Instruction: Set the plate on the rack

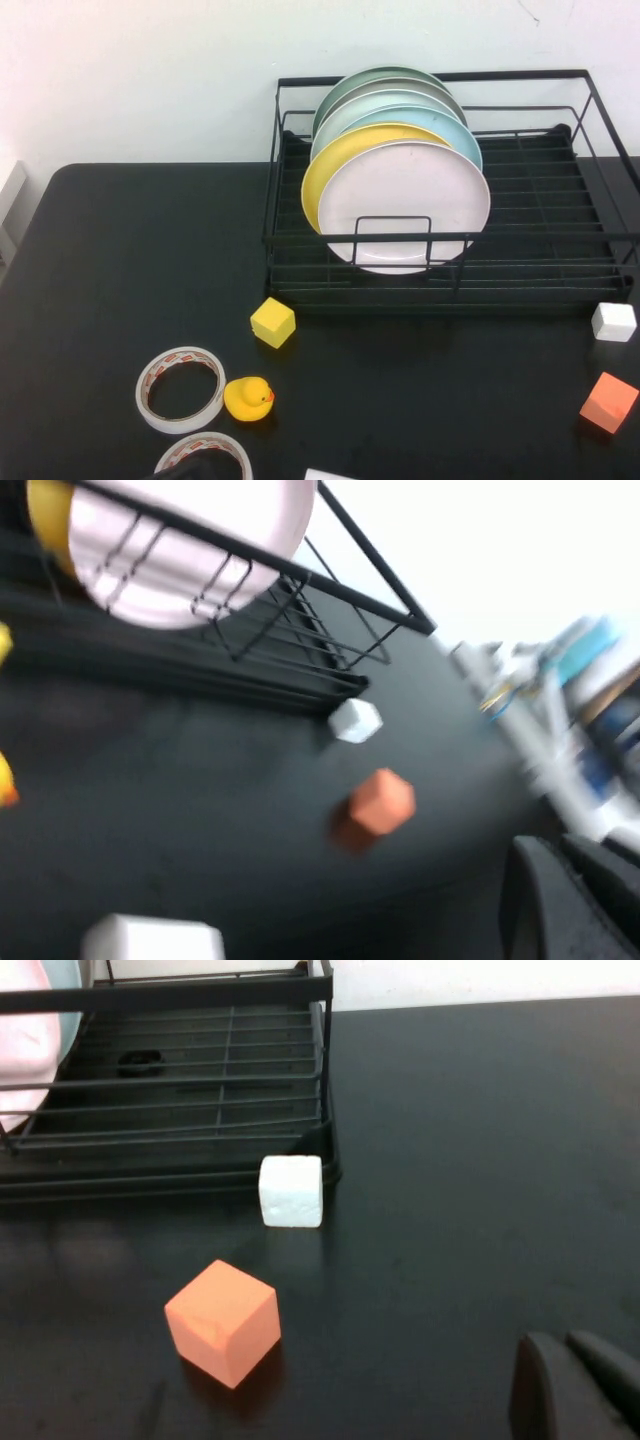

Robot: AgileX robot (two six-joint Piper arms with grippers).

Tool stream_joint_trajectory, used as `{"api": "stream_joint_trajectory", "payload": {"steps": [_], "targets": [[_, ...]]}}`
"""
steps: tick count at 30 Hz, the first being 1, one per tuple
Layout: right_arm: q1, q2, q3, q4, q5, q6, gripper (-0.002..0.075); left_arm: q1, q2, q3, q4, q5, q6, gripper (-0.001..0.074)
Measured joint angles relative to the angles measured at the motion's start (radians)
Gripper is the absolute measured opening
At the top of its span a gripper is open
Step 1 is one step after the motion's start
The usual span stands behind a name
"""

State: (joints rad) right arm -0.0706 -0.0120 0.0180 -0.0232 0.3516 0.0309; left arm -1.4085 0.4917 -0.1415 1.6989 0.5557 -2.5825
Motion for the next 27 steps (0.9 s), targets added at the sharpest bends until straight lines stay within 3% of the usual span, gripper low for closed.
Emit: {"api": "stream_joint_trajectory", "payload": {"steps": [6, 10, 13, 22, 27], "targets": [[0.0, 0.0, 0.0, 0.0, 0.0, 0.0, 0.0, 0.0, 0.0, -0.04, 0.0, -0.062, -0.451, -0.0001], [0.0, 0.0, 0.0, 0.0, 0.0, 0.0, 0.0, 0.0, 0.0, -0.048, -0.003, -0.121, -0.484, -0.0001], [0.0, 0.0, 0.0, 0.0, 0.0, 0.0, 0.0, 0.0, 0.0, -0.068, -0.129, -0.139, -0.231, -0.0001], [0.0, 0.0, 0.0, 0.0, 0.0, 0.0, 0.0, 0.0, -0.006, -0.133, -0.705, 0.02, 0.825, -0.0001], [0.0, 0.0, 0.0, 0.0, 0.0, 0.0, -0.0001, 0.082, -0.085, -0.137, -0.892, 0.011, 1.131, -0.0001]]}}
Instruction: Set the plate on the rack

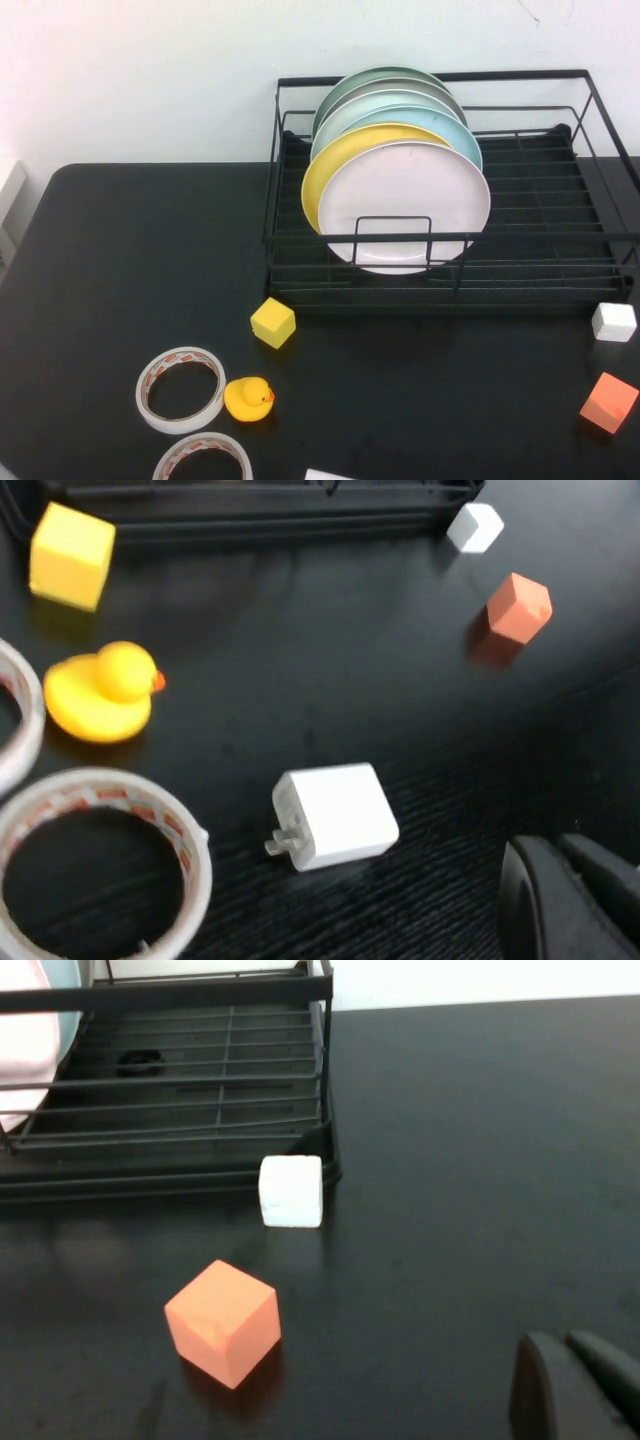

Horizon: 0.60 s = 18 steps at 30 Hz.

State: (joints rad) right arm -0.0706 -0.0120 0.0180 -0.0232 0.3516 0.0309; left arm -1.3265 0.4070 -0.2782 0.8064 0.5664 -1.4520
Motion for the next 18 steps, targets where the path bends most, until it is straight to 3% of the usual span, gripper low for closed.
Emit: {"api": "stream_joint_trajectory", "payload": {"steps": [4, 7, 10, 14, 18], "targets": [[0.0, 0.0, 0.0, 0.0, 0.0, 0.0, -0.0001, 0.175, -0.087, 0.0, -0.202, -0.109, 0.376, -0.0001], [0.0, 0.0, 0.0, 0.0, 0.0, 0.0, -0.0001, 0.36, -0.15, 0.021, -0.399, -0.252, 0.746, -0.0001], [0.0, 0.0, 0.0, 0.0, 0.0, 0.0, -0.0001, 0.54, -0.212, 0.083, -0.584, -0.424, 1.002, -0.0001], [0.0, 0.0, 0.0, 0.0, 0.0, 0.0, -0.0001, 0.755, -0.296, 0.162, -0.658, -0.566, 1.101, -0.0001], [0.0, 0.0, 0.0, 0.0, 0.0, 0.0, -0.0001, 0.973, -0.383, 0.205, -0.715, -0.546, 1.117, -0.0001]]}}
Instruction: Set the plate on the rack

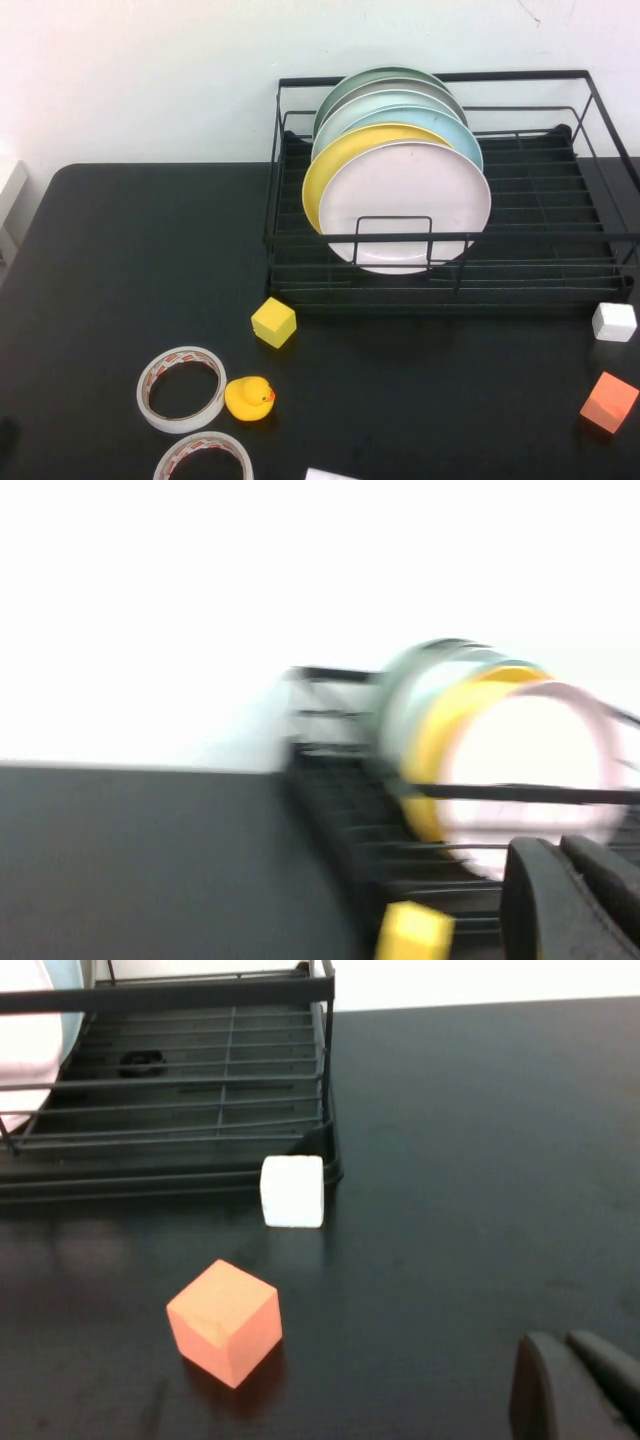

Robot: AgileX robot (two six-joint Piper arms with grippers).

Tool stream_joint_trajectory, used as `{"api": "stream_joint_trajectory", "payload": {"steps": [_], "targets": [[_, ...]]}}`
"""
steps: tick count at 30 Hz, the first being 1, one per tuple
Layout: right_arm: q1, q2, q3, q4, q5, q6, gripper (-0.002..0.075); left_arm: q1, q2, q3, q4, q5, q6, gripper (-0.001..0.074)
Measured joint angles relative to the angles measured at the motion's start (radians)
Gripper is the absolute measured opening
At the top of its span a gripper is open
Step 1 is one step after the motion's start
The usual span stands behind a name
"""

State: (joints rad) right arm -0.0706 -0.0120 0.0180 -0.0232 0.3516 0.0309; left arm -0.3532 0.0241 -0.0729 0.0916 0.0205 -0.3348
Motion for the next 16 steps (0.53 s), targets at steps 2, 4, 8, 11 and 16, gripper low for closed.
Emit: {"api": "stream_joint_trajectory", "payload": {"steps": [2, 4, 8, 11, 16], "targets": [[0.0, 0.0, 0.0, 0.0, 0.0, 0.0, -0.0001, 0.091, -0.027, 0.015, -0.013, 0.041, 0.002, -0.0001], [0.0, 0.0, 0.0, 0.0, 0.0, 0.0, -0.0001, 0.184, -0.033, 0.034, -0.022, 0.088, 0.004, -0.0001], [0.0, 0.0, 0.0, 0.0, 0.0, 0.0, -0.0001, 0.291, -0.033, 0.076, -0.065, 0.135, 0.01, -0.0001], [0.0, 0.0, 0.0, 0.0, 0.0, 0.0, -0.0001, 0.296, -0.033, 0.093, -0.092, 0.153, 0.011, -0.0001], [0.0, 0.0, 0.0, 0.0, 0.0, 0.0, -0.0001, 0.296, -0.036, 0.093, -0.106, 0.181, 0.025, -0.0001]]}}
